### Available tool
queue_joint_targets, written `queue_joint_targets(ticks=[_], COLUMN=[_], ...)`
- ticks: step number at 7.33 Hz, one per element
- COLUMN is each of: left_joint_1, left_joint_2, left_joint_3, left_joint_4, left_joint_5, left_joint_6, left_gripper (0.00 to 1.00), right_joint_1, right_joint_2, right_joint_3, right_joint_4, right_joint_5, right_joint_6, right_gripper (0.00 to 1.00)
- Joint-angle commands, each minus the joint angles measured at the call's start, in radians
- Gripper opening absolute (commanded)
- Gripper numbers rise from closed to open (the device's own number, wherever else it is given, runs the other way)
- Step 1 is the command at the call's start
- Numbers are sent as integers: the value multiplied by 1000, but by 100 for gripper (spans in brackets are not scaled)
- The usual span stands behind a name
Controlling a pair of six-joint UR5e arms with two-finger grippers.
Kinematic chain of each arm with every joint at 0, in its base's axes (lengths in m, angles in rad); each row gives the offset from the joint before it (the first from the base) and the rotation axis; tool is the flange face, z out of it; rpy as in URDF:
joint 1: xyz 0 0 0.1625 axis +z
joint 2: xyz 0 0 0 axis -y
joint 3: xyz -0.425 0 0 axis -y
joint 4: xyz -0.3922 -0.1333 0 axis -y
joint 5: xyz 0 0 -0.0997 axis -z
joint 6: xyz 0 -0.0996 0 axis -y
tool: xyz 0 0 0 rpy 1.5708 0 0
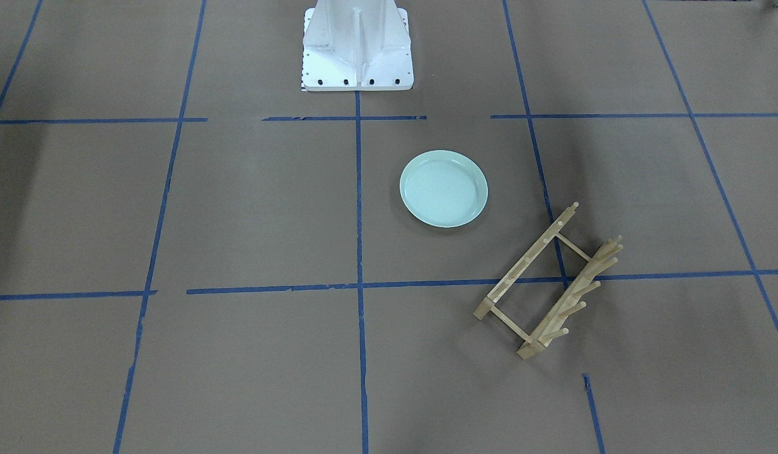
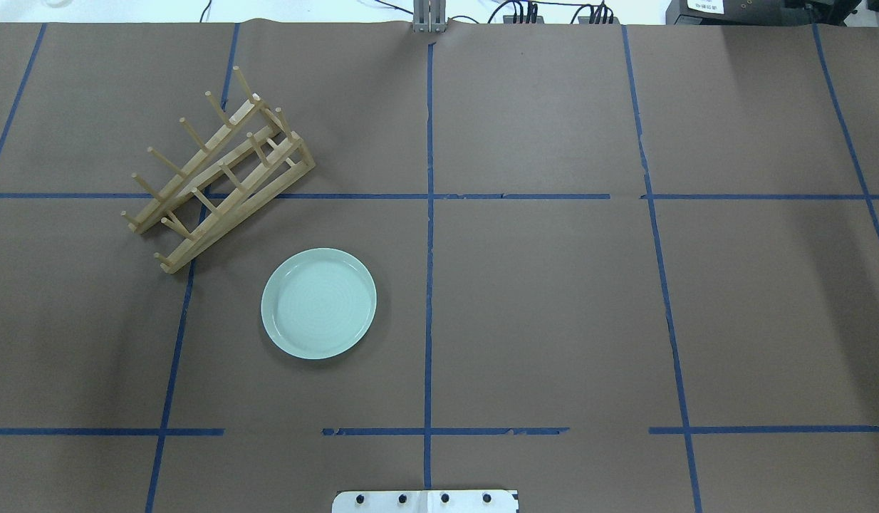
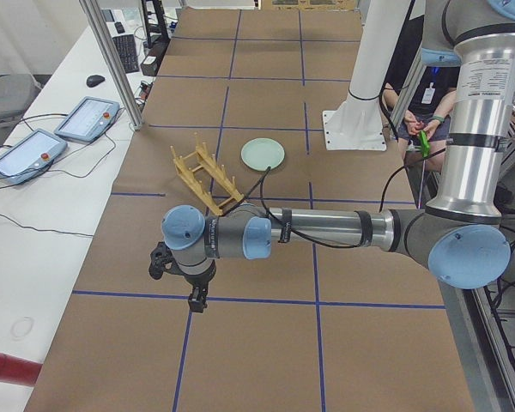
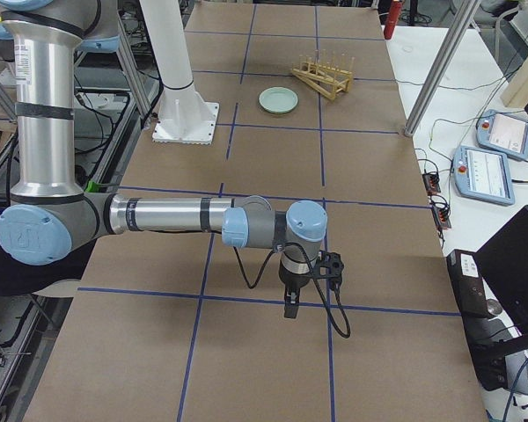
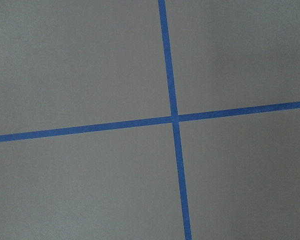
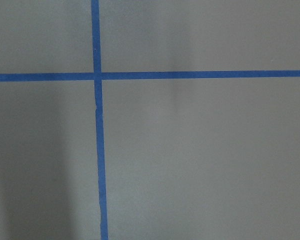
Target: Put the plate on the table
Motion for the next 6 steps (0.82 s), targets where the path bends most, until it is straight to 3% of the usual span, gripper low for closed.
queue_joint_targets(ticks=[1,6], left_joint_1=[-4,-3], left_joint_2=[42,77], left_joint_3=[-53,-86], left_joint_4=[2,0], left_joint_5=[1,-2], left_joint_6=[-5,-7], left_gripper=[100,100], right_joint_1=[-1,-1], right_joint_2=[0,0], right_joint_3=[0,0], right_joint_4=[0,0], right_joint_5=[0,0], right_joint_6=[0,0], right_gripper=[100,100])
